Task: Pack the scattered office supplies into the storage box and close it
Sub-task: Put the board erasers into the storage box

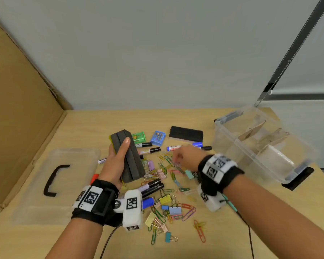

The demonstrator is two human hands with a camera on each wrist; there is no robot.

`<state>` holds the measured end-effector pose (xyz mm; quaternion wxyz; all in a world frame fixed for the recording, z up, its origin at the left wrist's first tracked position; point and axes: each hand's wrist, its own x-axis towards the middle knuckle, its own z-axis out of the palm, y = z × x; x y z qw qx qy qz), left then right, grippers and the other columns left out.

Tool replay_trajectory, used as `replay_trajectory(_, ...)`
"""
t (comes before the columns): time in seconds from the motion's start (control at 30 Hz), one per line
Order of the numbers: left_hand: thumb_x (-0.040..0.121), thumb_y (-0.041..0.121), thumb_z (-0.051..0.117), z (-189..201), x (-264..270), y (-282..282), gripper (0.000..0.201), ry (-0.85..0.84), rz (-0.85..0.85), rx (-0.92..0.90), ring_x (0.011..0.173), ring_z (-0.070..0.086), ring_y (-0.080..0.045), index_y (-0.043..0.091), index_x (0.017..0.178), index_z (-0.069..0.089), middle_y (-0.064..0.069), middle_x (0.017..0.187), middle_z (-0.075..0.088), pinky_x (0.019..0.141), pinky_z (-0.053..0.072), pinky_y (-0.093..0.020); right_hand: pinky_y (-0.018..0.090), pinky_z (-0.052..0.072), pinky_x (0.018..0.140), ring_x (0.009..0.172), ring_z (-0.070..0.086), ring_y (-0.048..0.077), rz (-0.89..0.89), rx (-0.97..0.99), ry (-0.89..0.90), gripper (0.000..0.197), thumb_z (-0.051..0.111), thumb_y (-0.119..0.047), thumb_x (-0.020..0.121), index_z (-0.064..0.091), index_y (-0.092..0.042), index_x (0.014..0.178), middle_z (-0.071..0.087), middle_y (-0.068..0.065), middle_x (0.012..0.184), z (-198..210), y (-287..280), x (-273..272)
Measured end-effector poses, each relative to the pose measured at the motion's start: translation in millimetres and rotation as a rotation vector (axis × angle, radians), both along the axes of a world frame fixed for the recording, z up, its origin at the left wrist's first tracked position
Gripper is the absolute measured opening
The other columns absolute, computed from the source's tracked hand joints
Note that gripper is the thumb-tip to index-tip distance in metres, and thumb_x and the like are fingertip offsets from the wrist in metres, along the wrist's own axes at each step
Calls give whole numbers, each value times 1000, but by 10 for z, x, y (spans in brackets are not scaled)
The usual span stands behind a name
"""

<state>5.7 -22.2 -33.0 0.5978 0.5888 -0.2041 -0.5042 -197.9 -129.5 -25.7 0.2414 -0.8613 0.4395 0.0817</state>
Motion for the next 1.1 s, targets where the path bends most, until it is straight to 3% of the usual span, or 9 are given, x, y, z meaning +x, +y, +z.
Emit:
replay_trajectory(0.13,69,59,66,-88,87,41,75,27,16,45,104,66,-29,36,136,41,-8,120,65,88,54,-50,37,51,88,99,57,24,-309,-233,-109,23,46,-14,92,60,-14,110,56,9,115,-3,-588,40)
replay_trajectory(0.23,75,55,65,-146,128,46,68,53,17,47,105,65,-30,35,136,42,-10,120,65,86,54,-47,42,44,98,119,46,31,-420,-225,110,42,52,-24,91,45,-8,129,45,14,131,-149,-859,44)
replay_trajectory(0.33,70,58,66,-205,184,42,72,49,14,39,105,65,-29,34,134,45,-10,120,65,88,53,-48,42,40,96,120,45,34,-554,-120,218,55,52,-43,91,41,-5,129,45,18,132,-324,-965,44)
replay_trajectory(0.5,58,62,72,-299,225,33,83,72,10,41,108,65,-29,36,132,47,-10,122,64,92,51,-53,43,39,98,125,41,35,-509,-62,340,59,53,-50,90,39,-13,134,38,17,138,-316,-1059,45)
replay_trajectory(0.67,77,52,65,-339,193,25,61,100,33,68,105,65,-30,33,132,47,-10,118,66,85,54,-47,39,42,91,118,47,30,-504,-10,367,67,54,-64,83,54,-7,118,53,14,125,-215,-1154,-15)
replay_trajectory(0.77,69,56,67,-294,173,50,70,91,19,67,104,65,-31,34,132,47,-11,118,66,84,54,-47,41,44,91,116,49,33,-573,-62,280,69,61,-56,82,42,-7,127,45,16,131,-168,-1068,26)
replay_trajectory(0.9,60,60,71,-219,120,74,79,59,0,41,104,65,-30,34,131,48,-11,118,66,82,55,-47,36,44,71,102,57,33,-551,-112,43,41,55,-25,93,38,-6,125,50,17,124,141,-872,24)
replay_trajectory(1.0,65,57,67,-143,6,96,73,51,-21,25,103,66,-30,36,131,46,-10,116,68,83,55,-48,34,48,78,96,58,26,-450,-161,-169,31,54,-14,91,44,-9,120,56,14,116,590,-664,-182)
replay_trajectory(1.1,70,57,65,-100,-63,134,68,43,-45,34,102,66,-29,35,131,46,-10,115,68,76,56,-45,33,48,82,96,58,23,-460,-258,-393,39,59,-16,89,45,-12,125,60,11,113,1070,-495,-434)
